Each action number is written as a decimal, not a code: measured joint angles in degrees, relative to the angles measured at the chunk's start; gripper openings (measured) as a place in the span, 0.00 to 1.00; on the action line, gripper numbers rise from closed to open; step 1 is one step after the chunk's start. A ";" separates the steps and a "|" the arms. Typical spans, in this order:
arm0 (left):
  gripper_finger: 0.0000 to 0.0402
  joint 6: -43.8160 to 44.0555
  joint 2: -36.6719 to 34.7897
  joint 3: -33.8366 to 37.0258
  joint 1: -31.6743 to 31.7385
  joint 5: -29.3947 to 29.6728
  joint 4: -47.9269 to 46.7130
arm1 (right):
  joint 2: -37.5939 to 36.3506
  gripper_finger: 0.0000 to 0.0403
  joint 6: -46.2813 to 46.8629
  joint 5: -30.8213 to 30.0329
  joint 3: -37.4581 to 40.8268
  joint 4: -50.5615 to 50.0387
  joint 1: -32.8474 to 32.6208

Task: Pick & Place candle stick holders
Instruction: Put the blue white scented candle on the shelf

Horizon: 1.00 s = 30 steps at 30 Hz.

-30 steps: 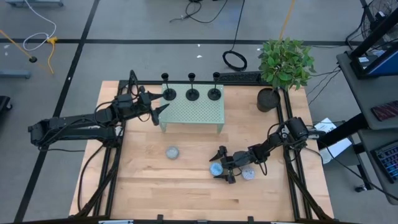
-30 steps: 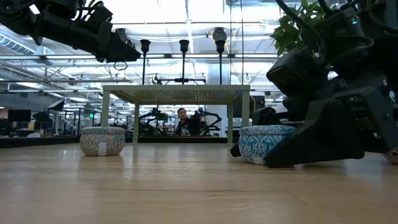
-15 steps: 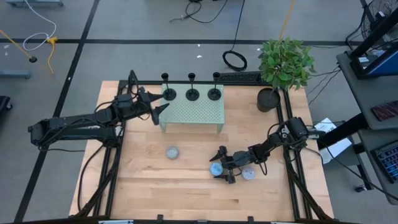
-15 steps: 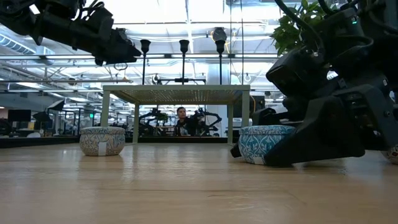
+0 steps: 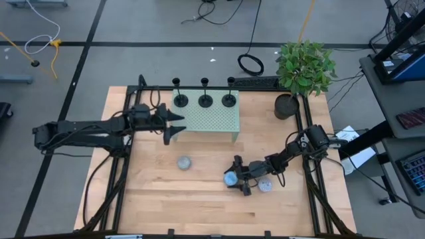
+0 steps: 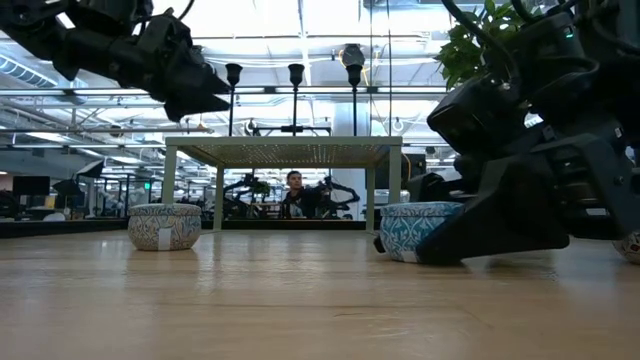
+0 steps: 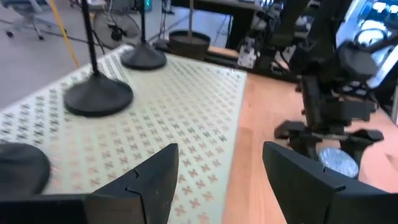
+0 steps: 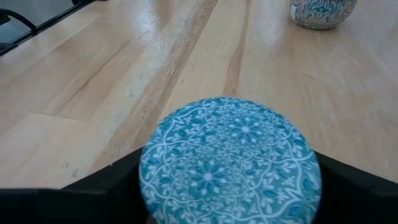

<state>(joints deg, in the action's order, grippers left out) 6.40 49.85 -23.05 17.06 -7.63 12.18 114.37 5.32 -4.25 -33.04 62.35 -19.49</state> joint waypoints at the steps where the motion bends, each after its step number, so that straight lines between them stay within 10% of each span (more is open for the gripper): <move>1: 0.60 -0.08 0.45 0.00 -0.48 0.38 -0.09 | 0.00 0.73 0.00 0.00 0.00 0.05 0.12; 17: 0.60 -1.82 1.63 0.01 -2.39 4.75 0.09 | -4.09 0.71 -3.14 -0.17 0.02 4.24 4.22; 30: 0.60 -1.74 1.63 0.00 -2.36 4.78 0.09 | -22.29 0.72 -11.11 -2.48 0.04 -7.94 12.54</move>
<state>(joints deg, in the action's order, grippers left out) 4.66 51.48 -23.05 14.70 -2.85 12.27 92.08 -5.79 -6.74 -32.99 54.40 -6.95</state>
